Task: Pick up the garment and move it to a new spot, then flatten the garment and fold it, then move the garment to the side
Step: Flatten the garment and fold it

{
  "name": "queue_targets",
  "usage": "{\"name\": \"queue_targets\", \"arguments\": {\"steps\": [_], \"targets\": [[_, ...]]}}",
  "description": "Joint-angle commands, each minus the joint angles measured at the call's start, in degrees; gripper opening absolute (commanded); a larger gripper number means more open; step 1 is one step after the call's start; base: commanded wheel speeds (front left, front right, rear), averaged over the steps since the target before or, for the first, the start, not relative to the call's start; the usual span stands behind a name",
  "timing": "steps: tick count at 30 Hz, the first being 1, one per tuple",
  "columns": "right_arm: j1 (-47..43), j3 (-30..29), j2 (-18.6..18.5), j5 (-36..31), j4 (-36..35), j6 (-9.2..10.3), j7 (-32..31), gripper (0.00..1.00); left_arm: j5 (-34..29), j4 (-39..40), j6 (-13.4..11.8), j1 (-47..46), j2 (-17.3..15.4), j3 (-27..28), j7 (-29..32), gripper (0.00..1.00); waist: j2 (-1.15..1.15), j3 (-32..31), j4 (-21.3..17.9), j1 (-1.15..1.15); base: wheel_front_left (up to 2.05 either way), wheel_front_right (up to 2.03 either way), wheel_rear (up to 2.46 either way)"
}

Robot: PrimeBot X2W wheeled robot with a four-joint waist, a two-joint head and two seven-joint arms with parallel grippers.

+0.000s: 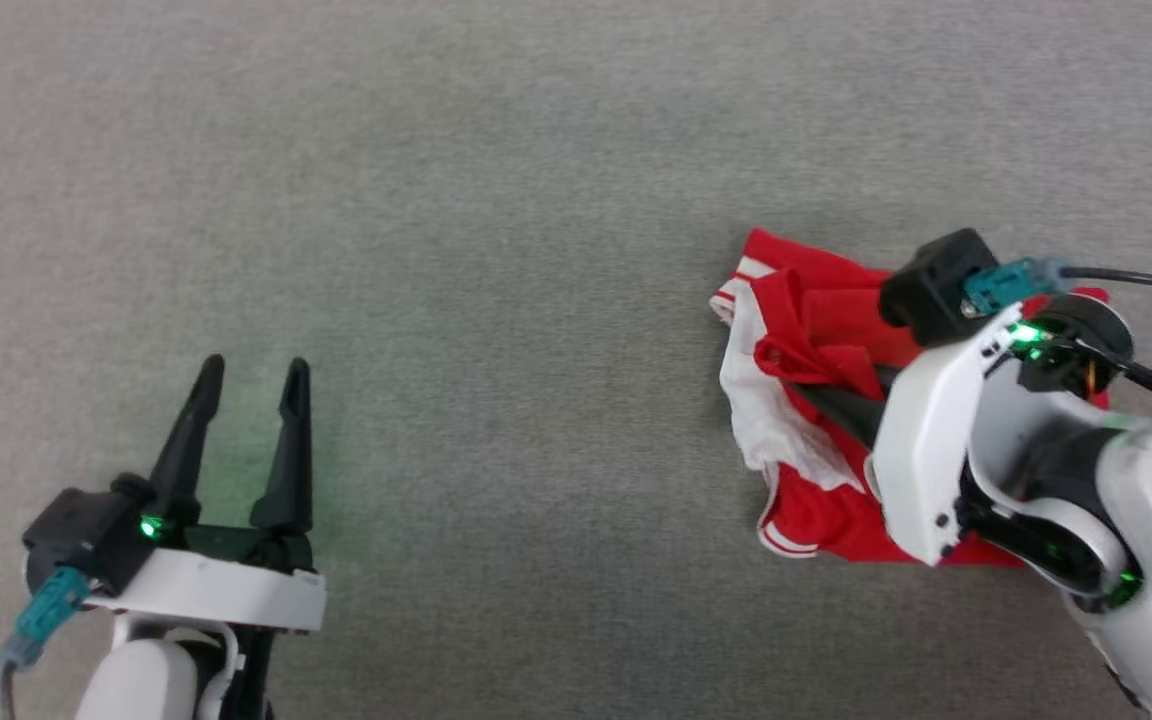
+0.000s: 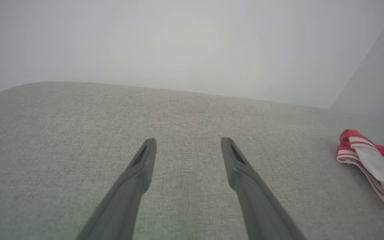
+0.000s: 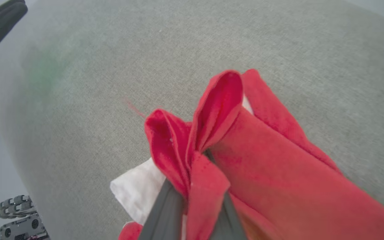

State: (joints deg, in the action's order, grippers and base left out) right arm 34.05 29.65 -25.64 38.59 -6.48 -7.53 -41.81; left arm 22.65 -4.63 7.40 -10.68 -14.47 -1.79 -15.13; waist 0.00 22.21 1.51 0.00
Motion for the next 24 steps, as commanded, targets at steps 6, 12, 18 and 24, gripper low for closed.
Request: {"name": "queue_targets", "arguments": {"steps": [6, 12, 18, 24], "targets": [[2.65, 5.64, -0.09, -0.47, 9.59, 0.09, 3.68, 0.0, 0.59, -1.16, 0.12, -1.78, 1.11, -1.86, 0.04, 1.0, 0.0, 0.75, 3.44, 0.0, 0.0, 0.0, 0.0], [2.63, 7.02, 0.27, 1.76, 12.75, 0.09, 6.9, 0.0, 0.72, -1.71, 0.12, -1.49, 1.18, -1.88, 0.04, 1.0, 0.0, -0.29, 3.78, 0.0, 0.0, 0.0, 0.0], [2.36, 6.07, -0.53, 5.67, 11.42, 0.09, 11.99, 1.0, 0.42, -1.62, 0.12, -0.12, 0.44, -1.02, 0.04, 1.0, 0.0, -2.09, 1.78, 0.0, 0.0, 0.0, 0.0], [0.15, 2.3, -3.11, 9.7, 10.28, 0.09, 16.46, 1.0, 0.47, -1.31, 0.12, 1.19, -0.71, -0.71, 0.04, 1.0, 0.0, -3.63, -1.66, 0.0, 0.0, 0.0, 0.0]]}}
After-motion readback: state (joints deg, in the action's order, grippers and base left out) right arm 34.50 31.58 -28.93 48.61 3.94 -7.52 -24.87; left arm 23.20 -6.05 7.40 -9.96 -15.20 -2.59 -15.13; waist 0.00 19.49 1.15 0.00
